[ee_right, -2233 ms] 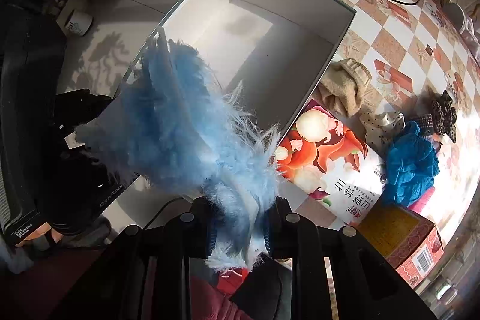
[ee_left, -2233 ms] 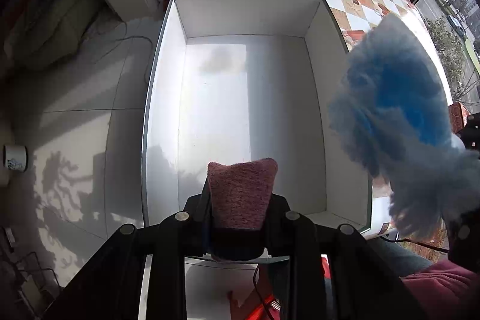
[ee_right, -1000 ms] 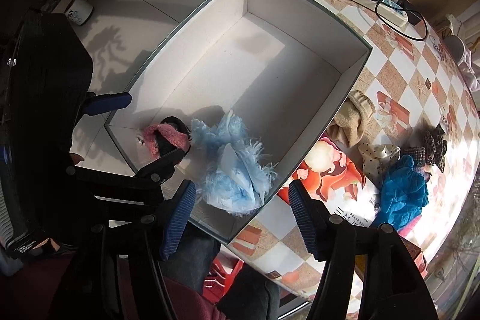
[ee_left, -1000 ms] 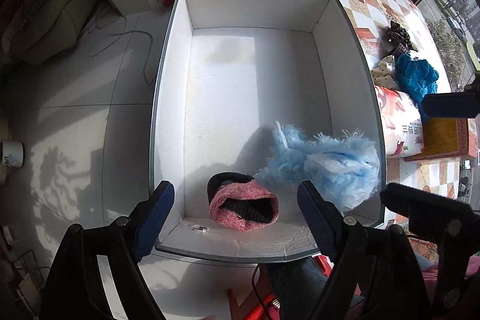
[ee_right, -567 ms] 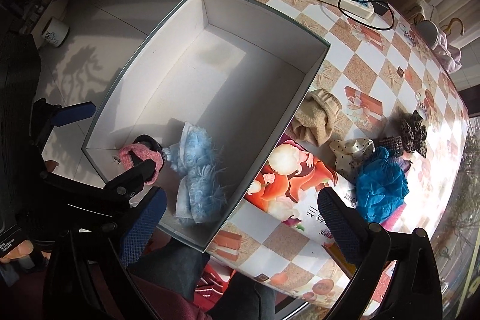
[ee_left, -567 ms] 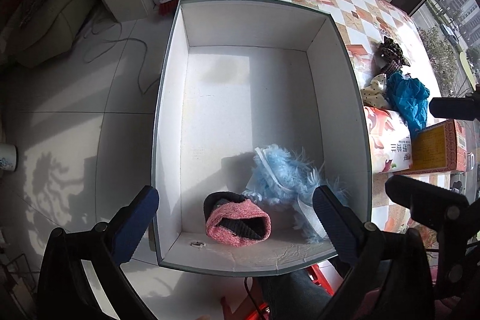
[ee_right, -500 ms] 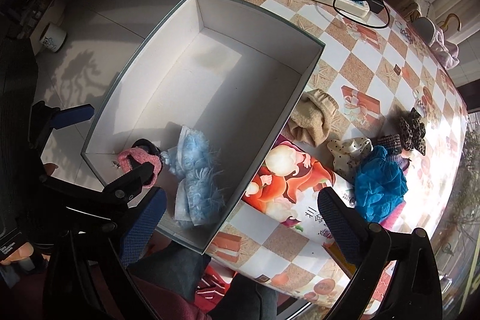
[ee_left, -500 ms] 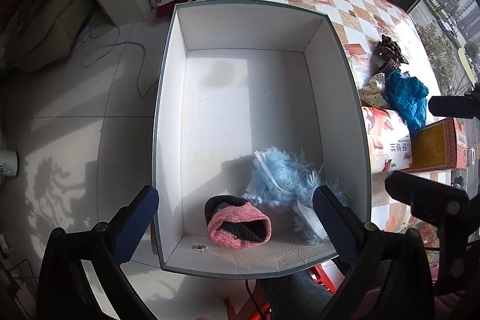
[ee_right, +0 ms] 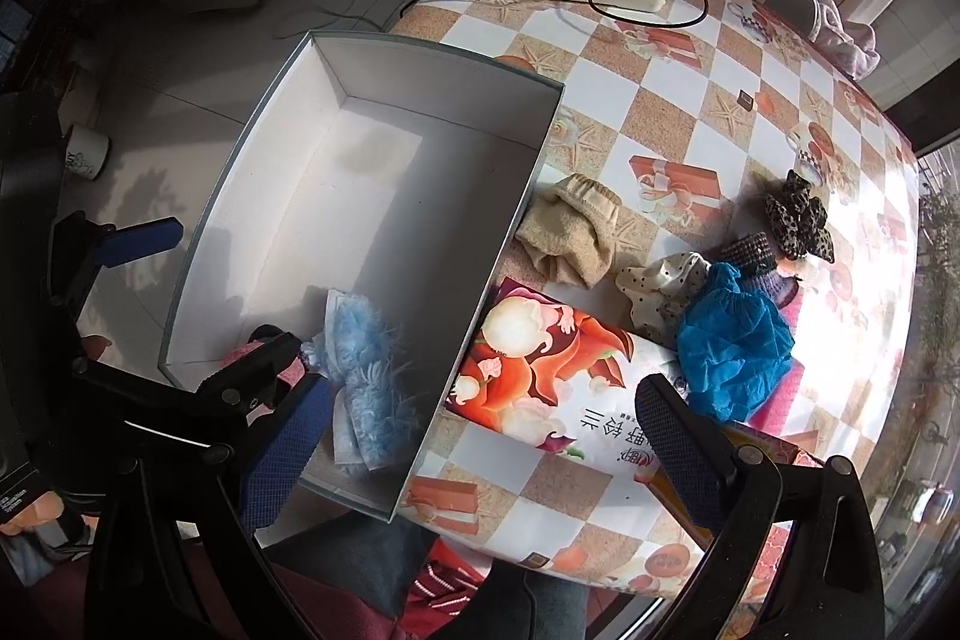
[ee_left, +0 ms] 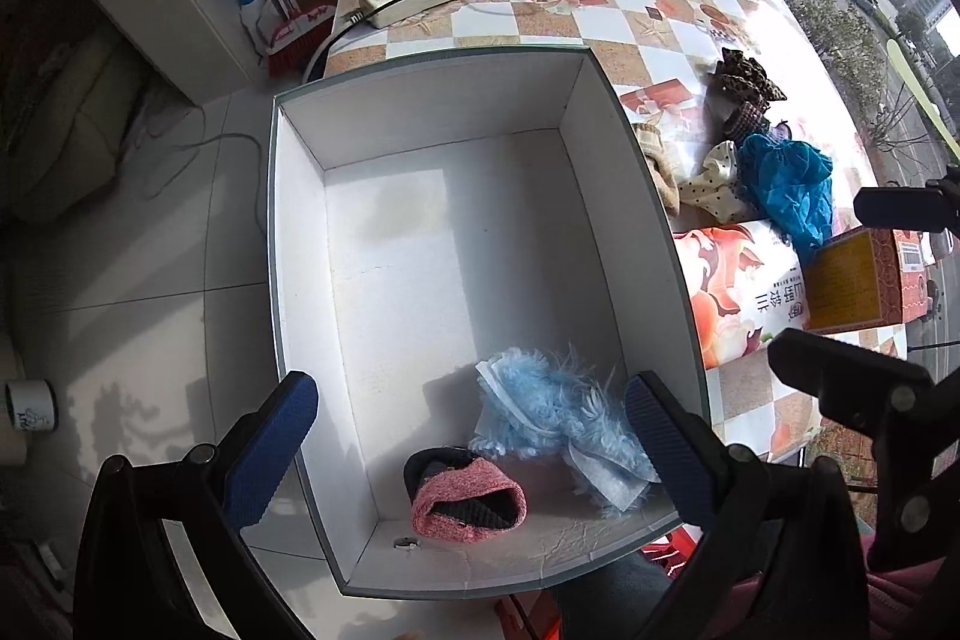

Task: Organize soft objects
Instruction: 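Move both open tools back from the box to the table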

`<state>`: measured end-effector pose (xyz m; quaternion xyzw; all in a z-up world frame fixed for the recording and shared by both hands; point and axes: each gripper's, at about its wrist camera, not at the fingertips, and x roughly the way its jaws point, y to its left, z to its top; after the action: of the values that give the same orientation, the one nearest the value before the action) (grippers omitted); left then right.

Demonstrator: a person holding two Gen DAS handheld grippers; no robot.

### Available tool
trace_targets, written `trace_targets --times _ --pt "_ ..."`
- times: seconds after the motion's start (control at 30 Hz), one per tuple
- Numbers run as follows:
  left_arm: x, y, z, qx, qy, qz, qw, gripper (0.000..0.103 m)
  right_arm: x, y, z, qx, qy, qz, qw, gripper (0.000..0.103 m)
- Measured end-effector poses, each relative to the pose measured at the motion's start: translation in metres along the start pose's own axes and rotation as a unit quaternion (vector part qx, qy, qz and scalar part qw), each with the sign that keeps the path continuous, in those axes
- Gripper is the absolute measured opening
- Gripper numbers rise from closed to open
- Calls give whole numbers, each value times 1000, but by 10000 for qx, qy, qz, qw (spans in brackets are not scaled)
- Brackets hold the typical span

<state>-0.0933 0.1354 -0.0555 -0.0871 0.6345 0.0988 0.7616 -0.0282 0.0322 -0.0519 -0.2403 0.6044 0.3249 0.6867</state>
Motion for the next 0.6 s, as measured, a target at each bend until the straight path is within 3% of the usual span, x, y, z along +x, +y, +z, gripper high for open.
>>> trace_targets --times 0.23,0.47,0.6 --pt "-11 -32 36 306 -158 -8 9994 103 -17 -51 7 398 -136 41 9991 101" --pt "-10 -88 74 747 -196 -144 9969 103 -34 -141 7 1176 -160 72 9929 101" --pt "5 -132 93 1244 -72 -166 9921 103 -36 -202 0 1735 -119 76 9847 101"
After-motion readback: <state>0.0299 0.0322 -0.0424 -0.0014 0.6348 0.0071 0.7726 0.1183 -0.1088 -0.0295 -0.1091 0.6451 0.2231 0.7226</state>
